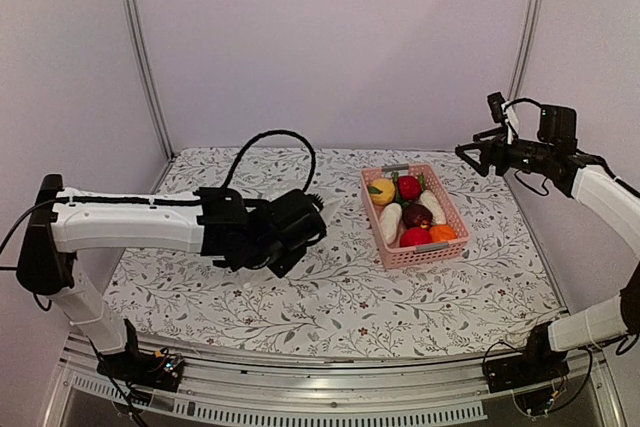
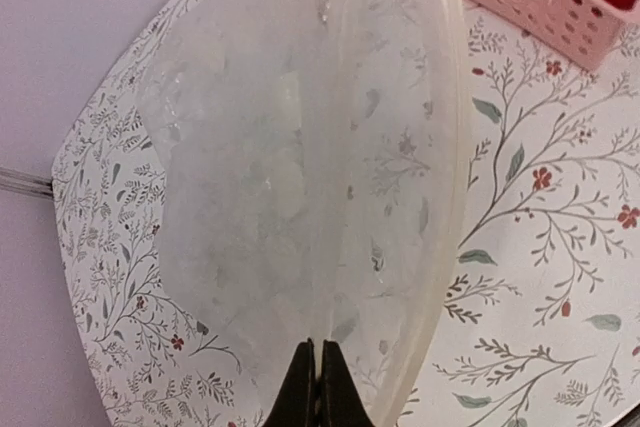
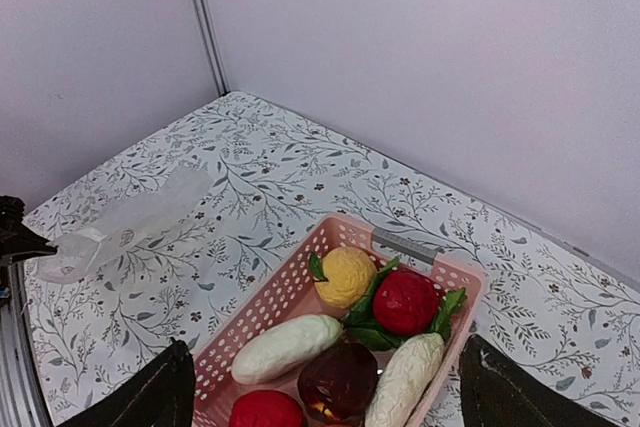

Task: Place the food in the zip-top bag and seal the zipper
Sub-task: Pass from the left arm to the right

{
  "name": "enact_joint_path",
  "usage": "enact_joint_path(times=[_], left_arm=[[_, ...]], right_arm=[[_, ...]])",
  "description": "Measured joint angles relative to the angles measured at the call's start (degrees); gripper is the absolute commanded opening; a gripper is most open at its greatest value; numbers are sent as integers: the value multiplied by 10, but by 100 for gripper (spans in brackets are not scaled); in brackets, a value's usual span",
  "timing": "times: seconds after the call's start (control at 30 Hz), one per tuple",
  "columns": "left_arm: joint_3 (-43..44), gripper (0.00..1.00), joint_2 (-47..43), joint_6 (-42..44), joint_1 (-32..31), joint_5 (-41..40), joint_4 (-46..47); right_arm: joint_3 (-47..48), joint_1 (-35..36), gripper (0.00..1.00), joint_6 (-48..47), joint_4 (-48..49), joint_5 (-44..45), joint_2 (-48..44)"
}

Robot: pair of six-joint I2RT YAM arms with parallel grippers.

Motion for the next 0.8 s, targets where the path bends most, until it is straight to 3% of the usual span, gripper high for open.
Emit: enact_joint_path(times=[0.27, 0.53, 0.8], left_arm=[[64, 0, -8, -32, 52, -27, 76], [87, 0, 11, -73, 76, -46, 128], [82, 0, 11, -100, 76, -38, 188]], right_arm=[[168, 174, 87, 71, -74, 3, 104], [228, 340, 88, 128, -114, 47, 169], [280, 367, 86, 171, -123, 85, 246]])
